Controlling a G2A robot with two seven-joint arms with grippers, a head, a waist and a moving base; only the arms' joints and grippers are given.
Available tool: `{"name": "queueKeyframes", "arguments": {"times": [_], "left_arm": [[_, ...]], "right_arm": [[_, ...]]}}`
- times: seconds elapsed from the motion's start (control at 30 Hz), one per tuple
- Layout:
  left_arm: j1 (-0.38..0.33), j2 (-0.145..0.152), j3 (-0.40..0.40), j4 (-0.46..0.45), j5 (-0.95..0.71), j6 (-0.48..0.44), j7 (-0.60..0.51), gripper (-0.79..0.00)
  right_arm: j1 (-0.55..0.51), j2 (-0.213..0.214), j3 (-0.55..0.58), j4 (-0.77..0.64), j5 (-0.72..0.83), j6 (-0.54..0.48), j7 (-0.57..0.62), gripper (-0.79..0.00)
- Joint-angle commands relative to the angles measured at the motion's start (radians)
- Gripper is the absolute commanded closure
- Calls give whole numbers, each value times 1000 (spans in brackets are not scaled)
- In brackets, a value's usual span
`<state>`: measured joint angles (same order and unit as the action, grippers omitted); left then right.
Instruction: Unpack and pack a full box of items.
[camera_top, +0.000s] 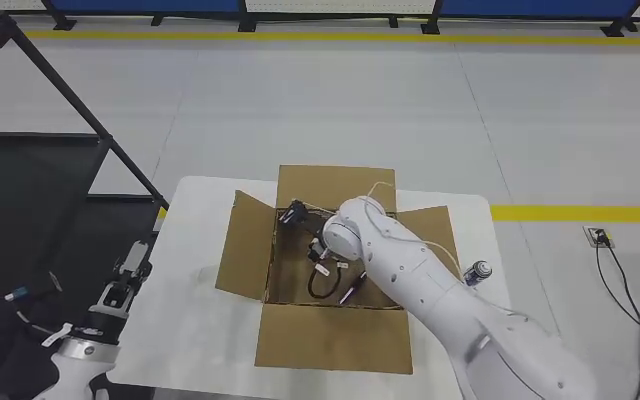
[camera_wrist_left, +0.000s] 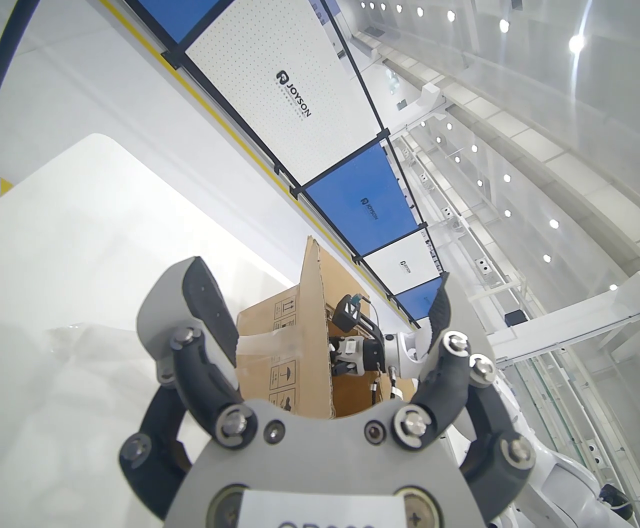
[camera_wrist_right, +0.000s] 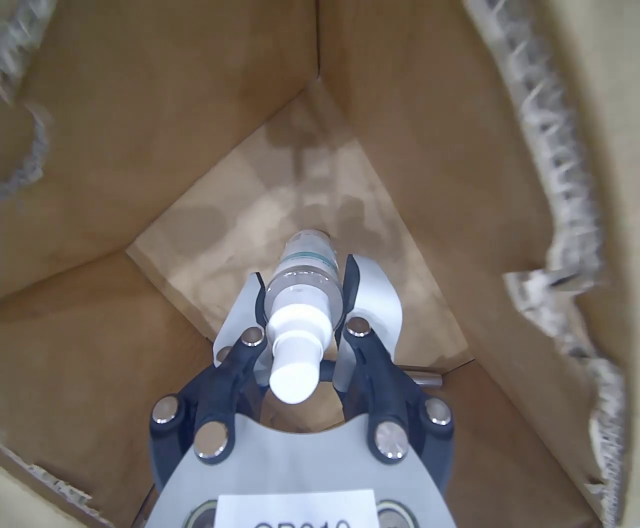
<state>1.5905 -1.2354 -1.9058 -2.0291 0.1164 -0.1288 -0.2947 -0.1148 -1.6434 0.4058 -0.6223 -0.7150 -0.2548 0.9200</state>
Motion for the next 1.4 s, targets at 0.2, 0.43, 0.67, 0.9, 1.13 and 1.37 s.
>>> {"name": "queueKeyframes", "arguments": {"times": [0.2,0.43,0.67,0.9,1.13,1.37], "left_arm": [[-15,3,21,0,10,-3,-15,-785],[-24,5,40,1,16,-8,-26,-785],[-37,7,68,-10,32,-10,-37,-785],[-49,9,95,-12,50,-5,-45,-785],[-57,11,122,-14,67,6,-46,-785],[-60,12,126,-11,70,14,-39,-785]], "right_arm": [[-14,106,143,-331,-47,64,191,0],[-329,279,431,-1070,-302,193,522,0],[-726,377,755,-1571,-539,233,616,0],[-1034,417,1161,-1728,-543,271,579,0],[-1292,422,1453,-1703,-361,254,477,0],[-1293,433,1435,-1480,-281,126,426,0]]}}
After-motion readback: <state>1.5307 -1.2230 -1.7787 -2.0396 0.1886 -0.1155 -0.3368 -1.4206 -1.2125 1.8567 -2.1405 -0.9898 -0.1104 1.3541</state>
